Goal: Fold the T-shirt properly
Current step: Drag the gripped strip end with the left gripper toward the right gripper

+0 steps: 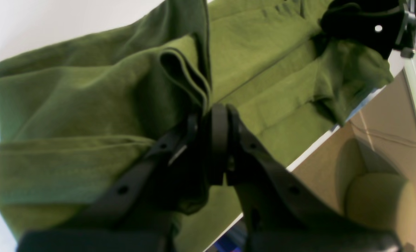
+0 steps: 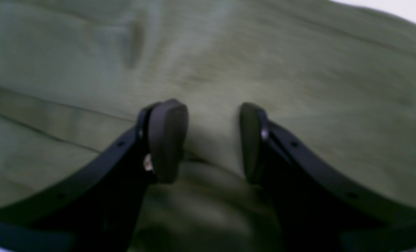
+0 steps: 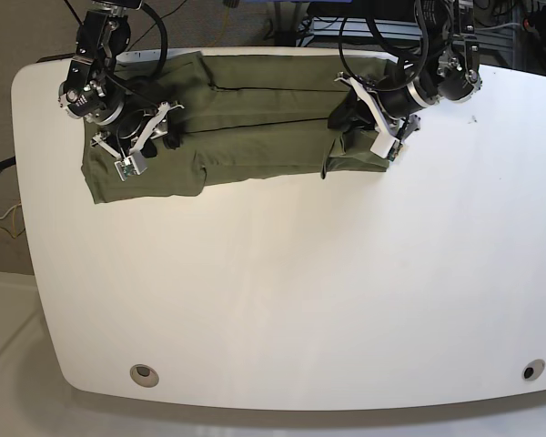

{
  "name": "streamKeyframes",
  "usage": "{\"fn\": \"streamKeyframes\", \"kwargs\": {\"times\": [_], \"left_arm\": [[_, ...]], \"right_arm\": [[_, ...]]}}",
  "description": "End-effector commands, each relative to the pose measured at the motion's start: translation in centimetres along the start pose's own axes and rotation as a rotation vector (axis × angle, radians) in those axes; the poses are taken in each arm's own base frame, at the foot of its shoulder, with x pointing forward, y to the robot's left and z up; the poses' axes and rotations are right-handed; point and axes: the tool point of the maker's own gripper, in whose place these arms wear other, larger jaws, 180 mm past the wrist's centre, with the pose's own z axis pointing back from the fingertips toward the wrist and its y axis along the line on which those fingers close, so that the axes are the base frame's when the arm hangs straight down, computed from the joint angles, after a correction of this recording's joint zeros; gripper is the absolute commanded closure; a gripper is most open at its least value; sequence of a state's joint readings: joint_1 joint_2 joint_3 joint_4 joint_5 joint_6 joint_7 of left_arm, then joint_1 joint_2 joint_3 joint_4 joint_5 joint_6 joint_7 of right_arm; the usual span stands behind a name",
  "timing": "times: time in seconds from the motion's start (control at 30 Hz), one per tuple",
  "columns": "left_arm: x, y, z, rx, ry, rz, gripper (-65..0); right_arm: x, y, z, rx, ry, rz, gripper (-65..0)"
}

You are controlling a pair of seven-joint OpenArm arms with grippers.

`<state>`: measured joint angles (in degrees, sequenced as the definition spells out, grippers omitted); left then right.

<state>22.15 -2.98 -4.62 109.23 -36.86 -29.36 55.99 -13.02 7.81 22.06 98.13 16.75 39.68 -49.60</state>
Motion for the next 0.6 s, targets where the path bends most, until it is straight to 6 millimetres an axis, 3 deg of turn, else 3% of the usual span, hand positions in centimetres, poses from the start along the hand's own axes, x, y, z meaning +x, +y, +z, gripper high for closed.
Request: {"fn": "streamKeyframes", "kwargs": {"times": [0.0, 0.57], "left_arm": [[1.9, -1.5, -0.3, -0.042, -0.081, 0.006, 0.0], [2.5, -2.8, -1.7, -0.074, -0.114, 0.065, 0.0]], "right_arm": [[1.3, -0.4, 0.4, -0.005, -0.039, 0.019, -27.1], [1.2, -0.3, 0.4, -0.004, -0.036, 0.019, -26.7]]}}
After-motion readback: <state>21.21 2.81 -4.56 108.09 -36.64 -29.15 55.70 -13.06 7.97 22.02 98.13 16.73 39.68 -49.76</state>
